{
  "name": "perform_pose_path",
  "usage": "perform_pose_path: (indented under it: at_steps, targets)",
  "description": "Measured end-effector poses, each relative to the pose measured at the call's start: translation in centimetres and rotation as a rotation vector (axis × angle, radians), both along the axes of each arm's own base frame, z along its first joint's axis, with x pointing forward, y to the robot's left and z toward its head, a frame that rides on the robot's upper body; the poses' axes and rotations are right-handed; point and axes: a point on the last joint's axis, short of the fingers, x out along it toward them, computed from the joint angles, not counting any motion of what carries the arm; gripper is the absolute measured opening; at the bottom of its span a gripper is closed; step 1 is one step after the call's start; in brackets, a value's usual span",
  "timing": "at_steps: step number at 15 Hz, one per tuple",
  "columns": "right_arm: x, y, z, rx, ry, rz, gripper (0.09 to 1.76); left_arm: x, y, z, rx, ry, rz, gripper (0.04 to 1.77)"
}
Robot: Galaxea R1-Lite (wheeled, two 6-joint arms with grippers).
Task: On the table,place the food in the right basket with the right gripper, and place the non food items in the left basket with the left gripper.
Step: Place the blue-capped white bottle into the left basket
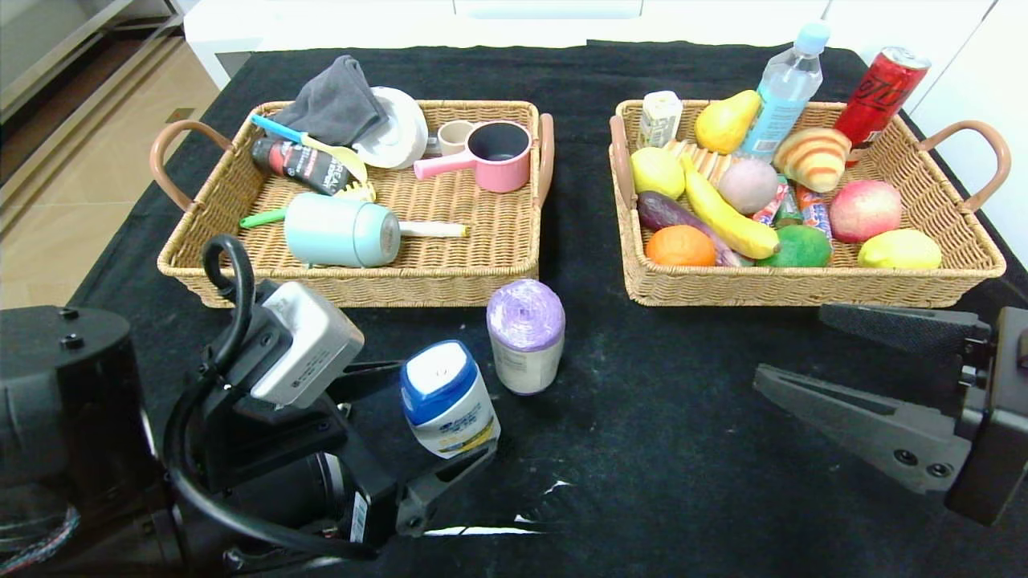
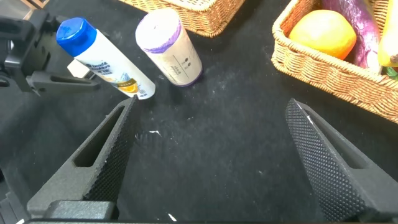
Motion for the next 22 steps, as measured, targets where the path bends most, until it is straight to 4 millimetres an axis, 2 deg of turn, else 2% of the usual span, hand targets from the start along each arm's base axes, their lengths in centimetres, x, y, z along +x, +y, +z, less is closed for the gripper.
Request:
perform_pose_path:
  at_steps: [10, 11, 13, 18, 22]
  targets:
    - [0.08, 0.08, -0.16, -0.006, 0.005, 0.001, 1.70, 0.21, -0.64, -0.49, 0.008, 0.001, 0.009, 1.71]
    - [0.10, 0.09, -0.19, -0.007, 0.006, 0.001, 1.70, 0.23, -0.65, -0.49, 0.010, 0.000, 0.012, 1.49]
    - [0.12, 0.13, -0.23, -0.008, 0.007, 0.001, 1.70, 0.24, -0.66, -0.53, 0.010, 0.002, 0.012, 1.19]
    - [0.22, 0.23, -0.40, -0.013, 0.013, 0.002, 1.70, 0.23, -0.65, -0.60, 0.013, 0.004, 0.012, 0.59]
    - [0.26, 0.36, -0.58, -0.018, 0.019, 0.006, 1.70, 0.19, -0.63, -0.72, 0.019, 0.003, 0.008, 0.59]
